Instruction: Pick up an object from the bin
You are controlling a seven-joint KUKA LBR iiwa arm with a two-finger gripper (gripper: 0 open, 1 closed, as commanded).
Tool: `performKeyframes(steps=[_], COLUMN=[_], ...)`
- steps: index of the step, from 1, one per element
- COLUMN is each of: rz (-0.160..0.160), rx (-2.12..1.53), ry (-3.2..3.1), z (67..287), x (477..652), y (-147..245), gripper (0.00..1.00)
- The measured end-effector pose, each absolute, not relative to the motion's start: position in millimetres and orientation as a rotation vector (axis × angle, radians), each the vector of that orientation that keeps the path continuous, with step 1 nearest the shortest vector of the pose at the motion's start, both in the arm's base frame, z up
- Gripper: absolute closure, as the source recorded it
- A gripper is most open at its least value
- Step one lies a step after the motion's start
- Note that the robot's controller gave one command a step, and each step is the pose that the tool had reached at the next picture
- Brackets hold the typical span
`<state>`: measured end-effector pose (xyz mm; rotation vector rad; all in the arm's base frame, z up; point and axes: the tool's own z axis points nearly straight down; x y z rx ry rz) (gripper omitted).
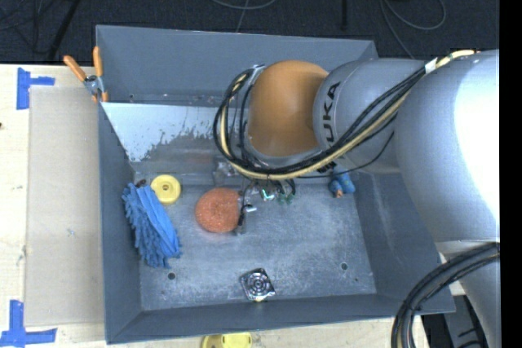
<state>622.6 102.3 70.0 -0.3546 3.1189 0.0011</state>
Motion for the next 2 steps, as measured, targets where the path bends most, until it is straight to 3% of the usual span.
performKeyframes(steps=[1, 2], rz=[0.003, 0.003], rx=[-0.569, -0.567], ry=[3.085, 3.085], z=[90.6, 90.5], x=[623.7, 623.7], y=[128.9, 128.8], gripper=[1.00, 1.00])
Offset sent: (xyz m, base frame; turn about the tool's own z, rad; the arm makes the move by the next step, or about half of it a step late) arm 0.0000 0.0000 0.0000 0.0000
